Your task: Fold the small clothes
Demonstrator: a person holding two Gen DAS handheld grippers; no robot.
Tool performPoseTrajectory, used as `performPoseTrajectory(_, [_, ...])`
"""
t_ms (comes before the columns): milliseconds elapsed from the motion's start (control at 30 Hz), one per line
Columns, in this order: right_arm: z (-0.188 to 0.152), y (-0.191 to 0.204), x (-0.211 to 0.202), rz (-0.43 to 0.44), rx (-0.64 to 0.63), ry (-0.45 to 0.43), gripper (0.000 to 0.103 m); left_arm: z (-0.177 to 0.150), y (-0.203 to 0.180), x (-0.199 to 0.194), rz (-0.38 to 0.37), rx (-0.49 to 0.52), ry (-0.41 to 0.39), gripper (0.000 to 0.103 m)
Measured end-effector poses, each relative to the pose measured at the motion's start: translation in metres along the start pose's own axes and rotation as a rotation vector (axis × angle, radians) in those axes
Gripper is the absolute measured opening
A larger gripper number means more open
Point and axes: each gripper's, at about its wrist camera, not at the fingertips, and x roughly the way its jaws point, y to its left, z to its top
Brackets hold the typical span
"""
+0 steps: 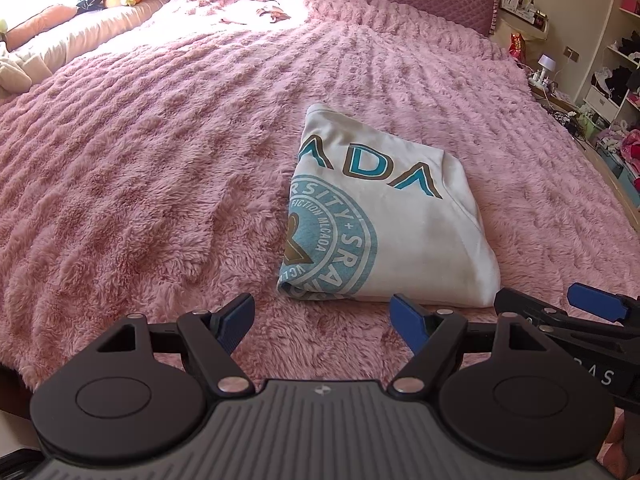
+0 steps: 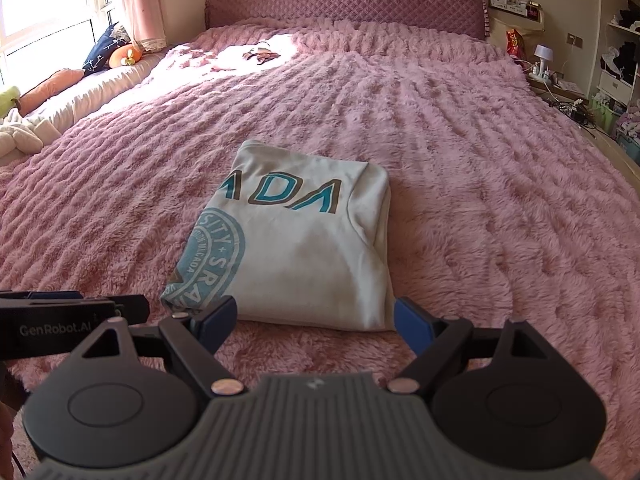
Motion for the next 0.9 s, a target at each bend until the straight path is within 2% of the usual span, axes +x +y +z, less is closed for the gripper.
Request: performPoseTrajectory(900, [-0.0022, -0.002, 0.0048, 0.006, 0.021, 0.009, 0.082, -0.0014, -0.0025, 0.0043, 0.01, 0.016, 0.018, 0.09])
